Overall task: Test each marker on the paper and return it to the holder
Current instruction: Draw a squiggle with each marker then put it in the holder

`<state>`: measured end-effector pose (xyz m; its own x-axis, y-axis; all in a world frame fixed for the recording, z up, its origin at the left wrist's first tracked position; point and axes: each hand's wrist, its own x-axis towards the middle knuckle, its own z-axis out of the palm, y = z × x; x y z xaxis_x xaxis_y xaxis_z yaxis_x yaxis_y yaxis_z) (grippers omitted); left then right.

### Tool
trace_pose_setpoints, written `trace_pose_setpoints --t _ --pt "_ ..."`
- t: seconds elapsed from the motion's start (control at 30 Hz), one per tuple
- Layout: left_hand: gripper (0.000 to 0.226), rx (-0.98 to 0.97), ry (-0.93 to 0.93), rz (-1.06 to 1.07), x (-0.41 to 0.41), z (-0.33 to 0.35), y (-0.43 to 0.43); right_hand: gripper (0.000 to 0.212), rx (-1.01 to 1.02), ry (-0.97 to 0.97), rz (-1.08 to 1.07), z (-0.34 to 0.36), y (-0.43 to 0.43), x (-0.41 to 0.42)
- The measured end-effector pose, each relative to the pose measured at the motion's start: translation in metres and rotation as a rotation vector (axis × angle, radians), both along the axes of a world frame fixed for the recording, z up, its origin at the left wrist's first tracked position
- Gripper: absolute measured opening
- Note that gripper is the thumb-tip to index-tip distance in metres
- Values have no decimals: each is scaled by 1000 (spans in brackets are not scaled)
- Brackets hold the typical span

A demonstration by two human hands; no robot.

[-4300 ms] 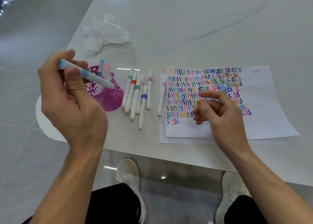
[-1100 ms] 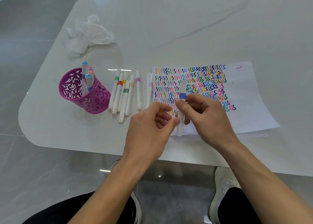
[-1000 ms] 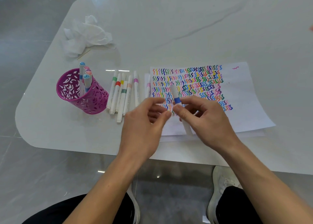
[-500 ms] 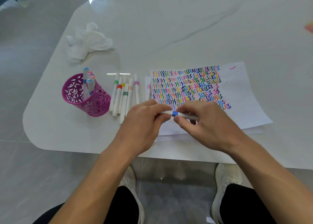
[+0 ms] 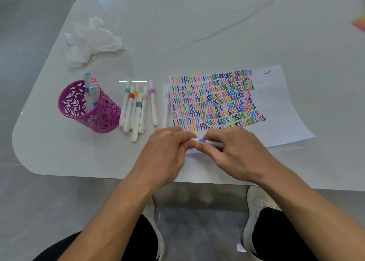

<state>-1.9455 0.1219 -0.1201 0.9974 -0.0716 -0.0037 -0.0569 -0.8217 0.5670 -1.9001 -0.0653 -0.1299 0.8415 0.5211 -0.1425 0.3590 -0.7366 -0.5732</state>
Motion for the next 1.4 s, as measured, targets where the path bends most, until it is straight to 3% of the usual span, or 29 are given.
trace_pose_setpoints --t 0.57,0.9,1.03,1.13,1.27,1.4 --pt "16 -102 -22 139 -9 -5 1 57 -11 -83 -35 1 10 -6" --pt "19 -157 -41 208 -6 2 4 70 11 -76 -77 1 11 -2" --pt "20 -163 -42 251 -4 5 5 55 103 -29 -111 0 10 0" --pt "18 -150 -65 316 -2 5 8 12 242 101 -148 -4 7 2" --pt "20 -151 -49 386 0 5 15 36 525 205 -159 -2 4 4" --pt "22 -134 -12 399 0 2 14 25 767 385 -192 -2 6 4"
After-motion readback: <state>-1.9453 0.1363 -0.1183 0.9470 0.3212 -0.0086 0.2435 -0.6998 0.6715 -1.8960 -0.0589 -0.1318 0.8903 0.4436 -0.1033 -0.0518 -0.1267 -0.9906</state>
